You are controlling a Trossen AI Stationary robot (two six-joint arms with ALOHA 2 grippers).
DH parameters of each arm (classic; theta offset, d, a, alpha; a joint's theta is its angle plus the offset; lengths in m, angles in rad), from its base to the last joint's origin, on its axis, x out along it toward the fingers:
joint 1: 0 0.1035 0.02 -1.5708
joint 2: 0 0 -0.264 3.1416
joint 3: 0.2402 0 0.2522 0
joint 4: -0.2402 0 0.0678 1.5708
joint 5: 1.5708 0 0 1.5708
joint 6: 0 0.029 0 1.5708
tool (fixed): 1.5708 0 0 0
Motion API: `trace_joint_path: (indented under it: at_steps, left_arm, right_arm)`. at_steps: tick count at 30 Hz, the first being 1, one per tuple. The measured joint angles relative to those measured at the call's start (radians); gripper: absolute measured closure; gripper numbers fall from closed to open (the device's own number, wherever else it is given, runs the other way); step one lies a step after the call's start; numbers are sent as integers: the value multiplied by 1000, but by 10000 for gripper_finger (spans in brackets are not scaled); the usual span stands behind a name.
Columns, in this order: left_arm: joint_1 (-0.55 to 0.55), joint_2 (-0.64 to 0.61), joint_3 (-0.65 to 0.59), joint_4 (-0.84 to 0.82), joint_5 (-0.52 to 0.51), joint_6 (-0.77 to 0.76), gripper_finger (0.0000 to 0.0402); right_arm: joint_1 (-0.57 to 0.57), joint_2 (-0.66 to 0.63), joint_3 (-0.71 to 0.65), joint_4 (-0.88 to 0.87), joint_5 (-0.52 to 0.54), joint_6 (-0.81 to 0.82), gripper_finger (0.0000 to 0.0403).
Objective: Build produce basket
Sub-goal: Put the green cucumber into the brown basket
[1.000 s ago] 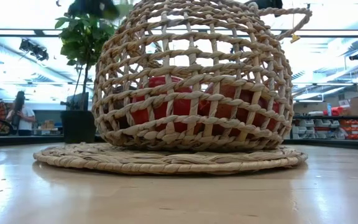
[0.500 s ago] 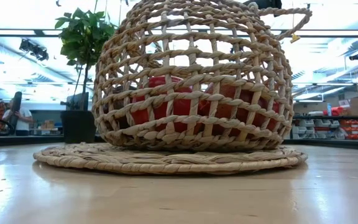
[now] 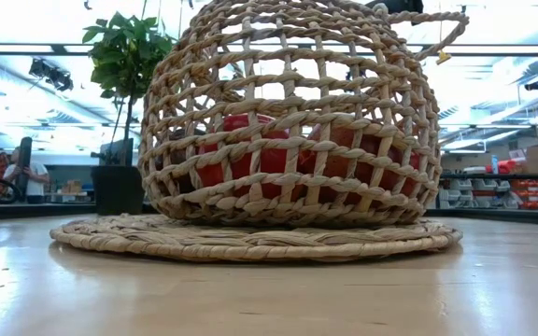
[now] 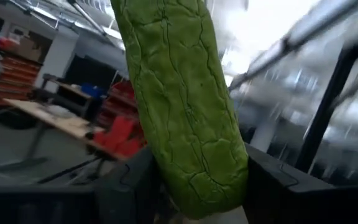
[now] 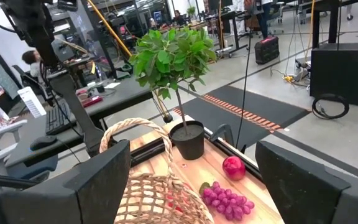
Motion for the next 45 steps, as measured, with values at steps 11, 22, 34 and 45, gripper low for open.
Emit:
trace_joint_path:
  at_steps: [11,22,34,45]
  left_arm:
    - [46,6,0,251,-117,-500,221]
    - [46,13,0,254,-136,-584,221]
    - [-3,75,0,29,-110,-209,221]
    - [-44,217,-1,-184,-248,33,221]
  right_arm:
    - [0,9,0,19,-1,-13,54]
    - [0,9,0,53,-1,-45,54]
    - [0,20,0,64,6,-36,54]
    - [0,35,0,67,1,6,54]
